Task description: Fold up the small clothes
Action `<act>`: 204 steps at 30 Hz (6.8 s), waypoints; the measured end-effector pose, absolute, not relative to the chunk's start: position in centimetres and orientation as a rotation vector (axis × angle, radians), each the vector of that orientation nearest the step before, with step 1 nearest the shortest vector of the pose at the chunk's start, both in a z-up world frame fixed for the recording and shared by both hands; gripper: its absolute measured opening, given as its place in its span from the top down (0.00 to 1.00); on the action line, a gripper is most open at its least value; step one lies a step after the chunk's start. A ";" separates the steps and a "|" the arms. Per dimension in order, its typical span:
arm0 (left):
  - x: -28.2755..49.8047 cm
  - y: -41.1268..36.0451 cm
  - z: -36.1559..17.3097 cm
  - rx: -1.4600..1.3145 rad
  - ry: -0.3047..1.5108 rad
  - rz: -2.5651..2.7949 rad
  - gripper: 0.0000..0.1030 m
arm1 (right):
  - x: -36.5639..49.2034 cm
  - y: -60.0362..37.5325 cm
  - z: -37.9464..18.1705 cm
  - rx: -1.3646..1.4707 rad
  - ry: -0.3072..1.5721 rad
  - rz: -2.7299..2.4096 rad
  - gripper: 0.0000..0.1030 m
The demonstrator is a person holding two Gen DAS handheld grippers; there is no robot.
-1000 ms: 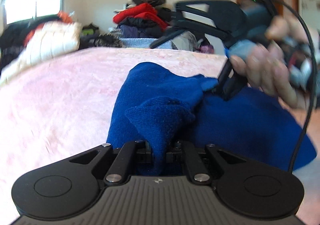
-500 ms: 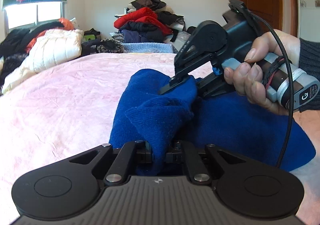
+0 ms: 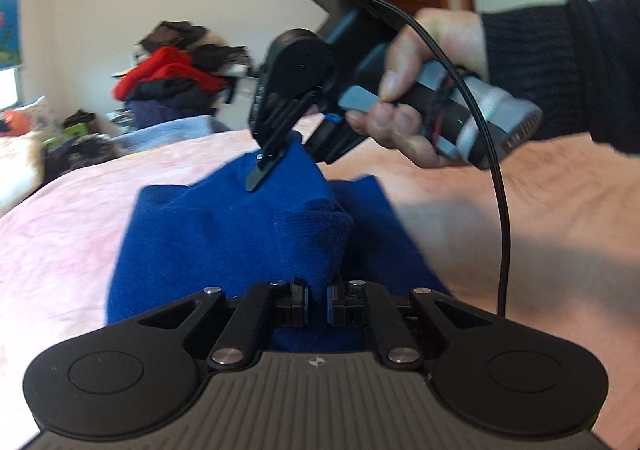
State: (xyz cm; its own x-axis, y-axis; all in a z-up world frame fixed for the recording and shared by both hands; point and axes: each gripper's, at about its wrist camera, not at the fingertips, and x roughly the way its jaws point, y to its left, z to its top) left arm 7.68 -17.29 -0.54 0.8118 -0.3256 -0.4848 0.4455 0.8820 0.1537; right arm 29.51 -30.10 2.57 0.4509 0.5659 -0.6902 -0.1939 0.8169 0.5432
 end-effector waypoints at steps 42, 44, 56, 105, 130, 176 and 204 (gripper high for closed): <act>15.5 -2.1 2.3 -0.276 0.629 -0.425 0.05 | 25.3 -38.9 -1.3 0.795 0.799 0.361 0.33; 17.5 1.2 1.9 -0.401 0.727 -0.402 0.05 | 24.8 -40.6 -1.2 0.816 0.796 0.325 0.33; 19.2 2.8 -4.6 -0.812 1.065 -0.668 0.06 | 27.1 -40.6 -3.3 0.835 0.891 0.377 0.22; 25.6 0.3 -4.6 -0.724 1.276 -0.538 0.78 | 19.2 -37.3 -4.5 0.804 1.076 0.585 0.76; 21.2 1.0 -2.0 -0.617 1.284 -0.612 0.88 | 13.1 -35.9 -2.2 0.857 1.091 0.647 0.86; 9.0 -7.3 -2.9 0.009 0.841 -0.322 0.13 | 13.7 -34.4 -2.2 0.548 0.868 0.216 0.93; 4.6 -6.9 0.1 -0.001 0.726 -0.267 0.10 | 7.6 -26.1 2.6 0.139 0.681 0.211 0.54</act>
State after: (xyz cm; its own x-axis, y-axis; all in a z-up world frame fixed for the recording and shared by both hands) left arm 4.61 -6.91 0.09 0.7152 -0.2414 -0.6558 0.2410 0.9661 -0.0928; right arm 7.60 -26.12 2.58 0.7568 0.2379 -0.6088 -0.1476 0.9695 0.1955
